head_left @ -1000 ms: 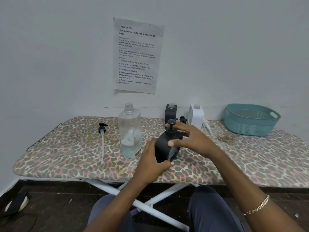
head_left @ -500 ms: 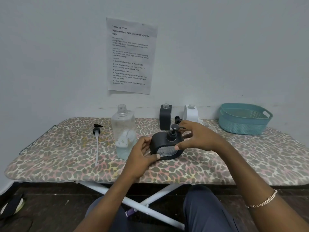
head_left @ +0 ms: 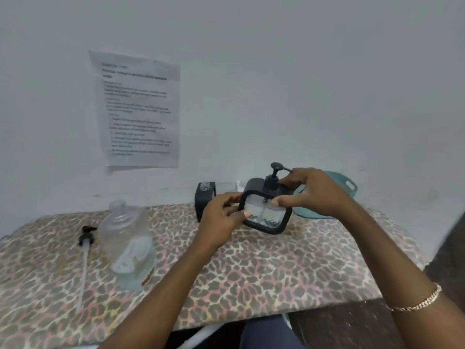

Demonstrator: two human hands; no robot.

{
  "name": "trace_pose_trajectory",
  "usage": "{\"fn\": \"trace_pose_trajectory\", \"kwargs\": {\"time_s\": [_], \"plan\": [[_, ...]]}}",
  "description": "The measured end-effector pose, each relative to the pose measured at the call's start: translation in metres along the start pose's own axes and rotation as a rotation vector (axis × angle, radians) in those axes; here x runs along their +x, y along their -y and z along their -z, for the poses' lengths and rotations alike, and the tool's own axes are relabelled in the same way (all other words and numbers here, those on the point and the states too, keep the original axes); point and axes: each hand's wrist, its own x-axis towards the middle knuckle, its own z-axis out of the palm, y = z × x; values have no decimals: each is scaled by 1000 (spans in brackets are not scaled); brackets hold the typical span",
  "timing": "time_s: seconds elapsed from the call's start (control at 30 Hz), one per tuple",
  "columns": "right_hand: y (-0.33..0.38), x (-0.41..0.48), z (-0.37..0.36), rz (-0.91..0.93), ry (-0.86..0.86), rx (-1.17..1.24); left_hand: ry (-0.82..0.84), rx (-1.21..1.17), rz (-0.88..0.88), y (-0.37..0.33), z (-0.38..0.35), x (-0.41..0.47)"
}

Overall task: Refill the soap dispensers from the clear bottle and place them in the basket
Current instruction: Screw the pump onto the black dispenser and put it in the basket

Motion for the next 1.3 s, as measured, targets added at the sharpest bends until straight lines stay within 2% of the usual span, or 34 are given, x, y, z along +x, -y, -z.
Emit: {"fn": "trace_pose_trajectory", "kwargs": {"time_s": [0.17, 0.33, 0.57, 0.87, 1.3], "plan": [[-25, 22, 59, -66, -165, -74, -61, 143, -82, -41, -56, 69], [-65, 46, 95, -152, -327, -135, -83, 127, -57, -65, -116, 126], [-130, 66, 91, -323, -467, -188, 180, 51, 120, -58, -189, 172], [-191, 64, 46, -455, -528, -283, 409, 300, 40, -22, -234, 185], [-217, 65, 12, -512, -545, -515, 654, 532, 27, -19, -241, 192]]}}
